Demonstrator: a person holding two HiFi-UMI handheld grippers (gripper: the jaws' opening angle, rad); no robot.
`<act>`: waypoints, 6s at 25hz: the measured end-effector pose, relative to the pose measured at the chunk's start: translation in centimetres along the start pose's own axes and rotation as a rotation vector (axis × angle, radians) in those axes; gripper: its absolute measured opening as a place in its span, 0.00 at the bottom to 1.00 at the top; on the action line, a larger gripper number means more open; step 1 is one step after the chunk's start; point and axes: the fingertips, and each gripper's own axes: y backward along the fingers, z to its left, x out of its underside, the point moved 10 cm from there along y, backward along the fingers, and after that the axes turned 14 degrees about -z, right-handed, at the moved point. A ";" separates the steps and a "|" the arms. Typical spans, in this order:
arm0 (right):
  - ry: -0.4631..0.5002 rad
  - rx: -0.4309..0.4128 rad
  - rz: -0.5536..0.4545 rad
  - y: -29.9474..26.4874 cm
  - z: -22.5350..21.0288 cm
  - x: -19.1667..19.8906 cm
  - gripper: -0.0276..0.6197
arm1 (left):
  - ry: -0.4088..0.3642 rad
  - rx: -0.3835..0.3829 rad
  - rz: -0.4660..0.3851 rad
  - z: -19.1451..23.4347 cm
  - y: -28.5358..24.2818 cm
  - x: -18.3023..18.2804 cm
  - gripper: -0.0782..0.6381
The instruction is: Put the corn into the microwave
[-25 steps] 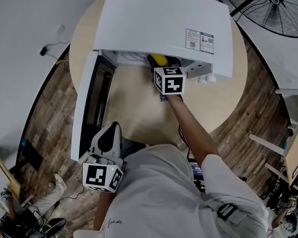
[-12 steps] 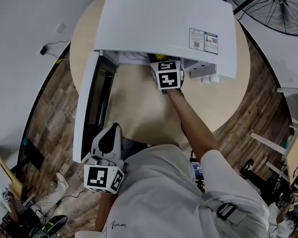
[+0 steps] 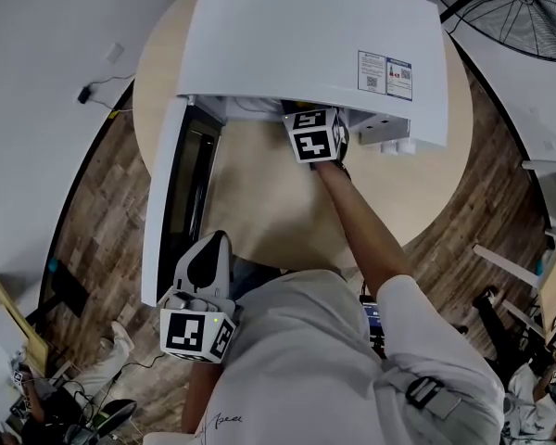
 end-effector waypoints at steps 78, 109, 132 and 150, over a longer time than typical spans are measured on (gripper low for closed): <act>-0.083 -0.003 -0.048 5.5 -0.2 -1.1 0.51 | -0.007 0.052 -0.083 -3.6 2.4 0.1 0.10; -0.210 -0.068 -0.140 16.2 -0.8 -2.7 0.36 | -0.010 0.131 -0.165 -8.1 2.4 0.2 0.10; -0.292 -0.158 -0.123 24.4 -2.2 -2.3 0.24 | -0.006 0.139 -0.186 -9.9 1.9 0.4 0.10; -0.336 -0.198 -0.125 29.8 -3.2 -2.7 0.14 | 0.016 0.102 -0.171 -10.0 2.3 1.5 0.10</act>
